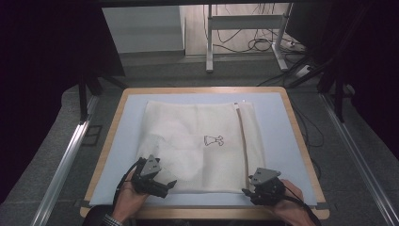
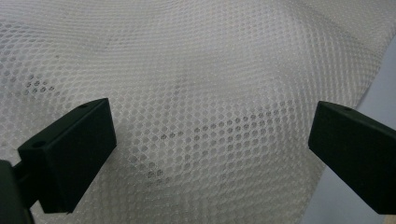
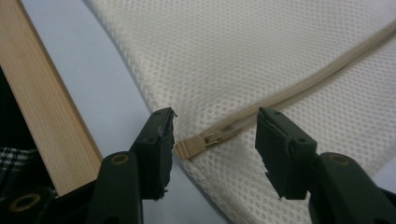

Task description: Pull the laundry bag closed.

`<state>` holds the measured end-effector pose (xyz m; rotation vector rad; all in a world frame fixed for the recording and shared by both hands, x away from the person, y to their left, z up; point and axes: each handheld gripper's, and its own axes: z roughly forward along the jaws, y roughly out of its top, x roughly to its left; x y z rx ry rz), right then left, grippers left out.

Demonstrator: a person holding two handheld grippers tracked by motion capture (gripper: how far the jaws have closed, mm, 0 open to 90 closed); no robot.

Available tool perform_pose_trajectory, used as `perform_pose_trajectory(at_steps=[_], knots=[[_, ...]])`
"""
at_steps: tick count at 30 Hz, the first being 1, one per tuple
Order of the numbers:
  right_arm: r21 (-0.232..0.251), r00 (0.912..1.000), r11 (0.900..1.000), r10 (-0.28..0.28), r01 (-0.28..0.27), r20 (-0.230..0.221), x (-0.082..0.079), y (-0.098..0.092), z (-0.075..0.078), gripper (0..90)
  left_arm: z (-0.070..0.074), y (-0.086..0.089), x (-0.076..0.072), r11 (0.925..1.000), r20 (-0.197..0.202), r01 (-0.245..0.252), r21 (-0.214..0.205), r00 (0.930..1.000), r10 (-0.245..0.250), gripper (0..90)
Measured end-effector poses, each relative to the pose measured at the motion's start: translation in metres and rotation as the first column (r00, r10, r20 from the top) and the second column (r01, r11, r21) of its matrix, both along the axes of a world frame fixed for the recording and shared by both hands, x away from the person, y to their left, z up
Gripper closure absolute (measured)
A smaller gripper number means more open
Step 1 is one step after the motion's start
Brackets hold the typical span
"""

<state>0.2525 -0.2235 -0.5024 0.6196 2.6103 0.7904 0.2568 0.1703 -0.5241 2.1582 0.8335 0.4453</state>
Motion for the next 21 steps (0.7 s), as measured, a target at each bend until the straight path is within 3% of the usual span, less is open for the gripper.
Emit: perform_pose_trajectory(at_steps=[6, 11, 15, 21], knots=[[-0.049, 0.9996, 0.9985, 0.026, -0.026, 0.012, -0.0027, 0.0057, -0.0017, 59.0, 0.0005, 0.0001, -0.0002, 1.0000, -0.001, -0.001, -0.004, 1.0000, 0.001, 0.4], [-0.057, 0.9974, 0.9979, 0.035, -0.032, 0.062, -0.0054, 0.0028, 0.0040, 69.8, 0.0009, 0.0003, -0.0004, 1.0000, -0.003, -0.003, -0.007, 1.0000, 0.003, 0.5], [-0.033, 0.9981, 0.9991, 0.029, -0.027, 0.054, -0.0042, -0.0009, 0.0062, 74.6, 0.0010, 0.0003, -0.0003, 1.0000, -0.003, -0.001, -0.003, 1.0000, 0.001, 0.6], [-0.054, 0.9983, 0.9981, 0.033, -0.030, 0.047, -0.0032, -0.0001, 0.0044, 81.2, 0.0009, -0.0001, -0.0001, 0.9999, -0.009, -0.005, -0.009, 0.9999, 0.005, 0.6]])
